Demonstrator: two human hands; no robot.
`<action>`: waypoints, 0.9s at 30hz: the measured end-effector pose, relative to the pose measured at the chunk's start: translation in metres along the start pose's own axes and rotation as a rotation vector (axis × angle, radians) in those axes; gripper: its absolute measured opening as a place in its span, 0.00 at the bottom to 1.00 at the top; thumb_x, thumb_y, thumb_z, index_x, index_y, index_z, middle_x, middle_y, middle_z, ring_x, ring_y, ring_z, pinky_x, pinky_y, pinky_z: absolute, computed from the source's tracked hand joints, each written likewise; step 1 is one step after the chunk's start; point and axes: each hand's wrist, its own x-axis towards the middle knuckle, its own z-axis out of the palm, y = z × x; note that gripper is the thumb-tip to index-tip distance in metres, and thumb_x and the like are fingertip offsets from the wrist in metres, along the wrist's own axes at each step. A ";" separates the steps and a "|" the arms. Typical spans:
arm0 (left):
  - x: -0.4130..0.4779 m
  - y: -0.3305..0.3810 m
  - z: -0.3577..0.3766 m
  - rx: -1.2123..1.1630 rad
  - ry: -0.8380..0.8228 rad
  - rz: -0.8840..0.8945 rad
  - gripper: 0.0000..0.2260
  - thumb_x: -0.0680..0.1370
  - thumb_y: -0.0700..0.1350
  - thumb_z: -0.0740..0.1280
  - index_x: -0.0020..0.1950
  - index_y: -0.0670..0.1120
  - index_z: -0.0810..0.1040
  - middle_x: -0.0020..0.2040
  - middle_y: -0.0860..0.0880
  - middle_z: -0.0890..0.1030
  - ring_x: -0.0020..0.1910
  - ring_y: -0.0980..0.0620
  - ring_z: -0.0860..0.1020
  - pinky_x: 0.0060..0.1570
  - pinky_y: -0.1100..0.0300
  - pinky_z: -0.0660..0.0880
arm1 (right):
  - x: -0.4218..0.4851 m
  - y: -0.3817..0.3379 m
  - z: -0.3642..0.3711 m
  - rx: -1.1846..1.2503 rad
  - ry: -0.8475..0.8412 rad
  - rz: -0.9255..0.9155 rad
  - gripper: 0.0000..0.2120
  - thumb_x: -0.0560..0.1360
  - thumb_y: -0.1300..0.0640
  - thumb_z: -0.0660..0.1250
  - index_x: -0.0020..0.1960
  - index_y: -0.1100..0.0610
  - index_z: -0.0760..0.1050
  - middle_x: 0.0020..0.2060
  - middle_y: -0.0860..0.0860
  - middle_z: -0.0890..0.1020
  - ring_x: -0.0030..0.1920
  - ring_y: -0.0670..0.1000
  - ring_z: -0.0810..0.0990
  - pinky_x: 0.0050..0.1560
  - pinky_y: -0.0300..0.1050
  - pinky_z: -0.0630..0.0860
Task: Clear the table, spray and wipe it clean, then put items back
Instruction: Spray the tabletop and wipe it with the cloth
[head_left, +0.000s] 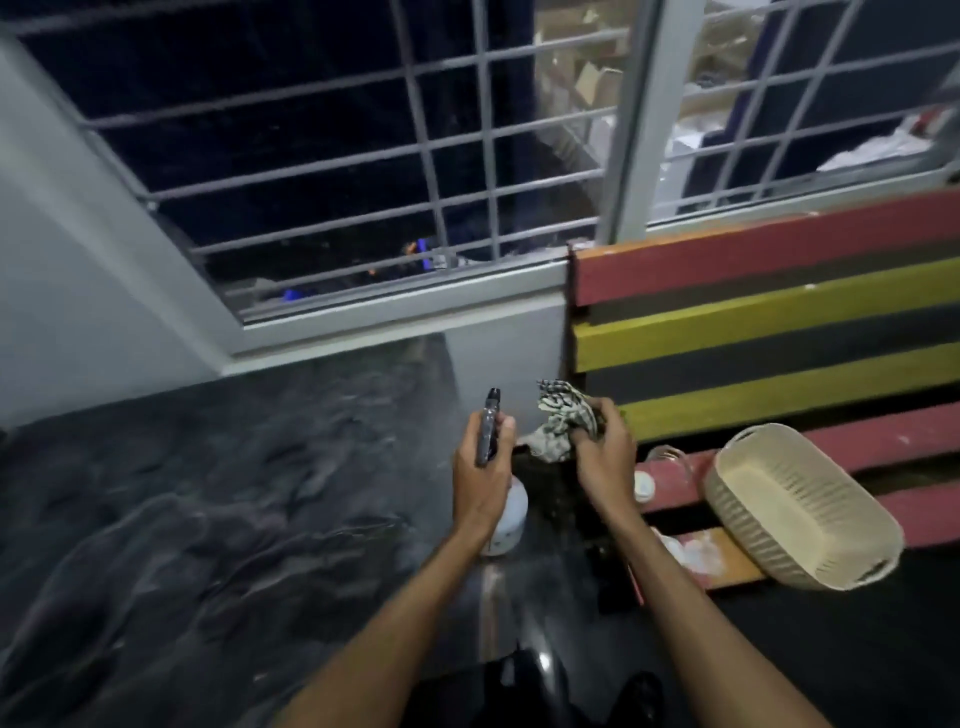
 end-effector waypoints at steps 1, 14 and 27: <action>0.001 -0.004 -0.033 0.025 0.036 -0.003 0.09 0.81 0.59 0.67 0.48 0.55 0.78 0.36 0.54 0.80 0.34 0.53 0.78 0.40 0.51 0.75 | -0.014 -0.012 0.026 -0.014 -0.028 0.000 0.17 0.69 0.69 0.66 0.50 0.48 0.75 0.42 0.45 0.81 0.46 0.50 0.78 0.46 0.43 0.70; 0.047 -0.071 -0.244 0.275 0.188 -0.246 0.12 0.78 0.50 0.74 0.39 0.50 0.76 0.29 0.55 0.74 0.30 0.52 0.74 0.37 0.58 0.67 | -0.060 -0.069 0.199 -0.200 -0.084 0.054 0.11 0.70 0.69 0.64 0.51 0.59 0.77 0.45 0.56 0.83 0.49 0.59 0.80 0.51 0.52 0.75; 0.120 -0.105 -0.265 0.314 0.094 -0.281 0.20 0.77 0.47 0.75 0.32 0.46 0.68 0.28 0.49 0.69 0.29 0.50 0.68 0.34 0.57 0.66 | 0.022 -0.034 0.292 -0.380 -0.107 0.111 0.10 0.74 0.67 0.64 0.55 0.63 0.75 0.53 0.62 0.80 0.57 0.63 0.77 0.57 0.54 0.72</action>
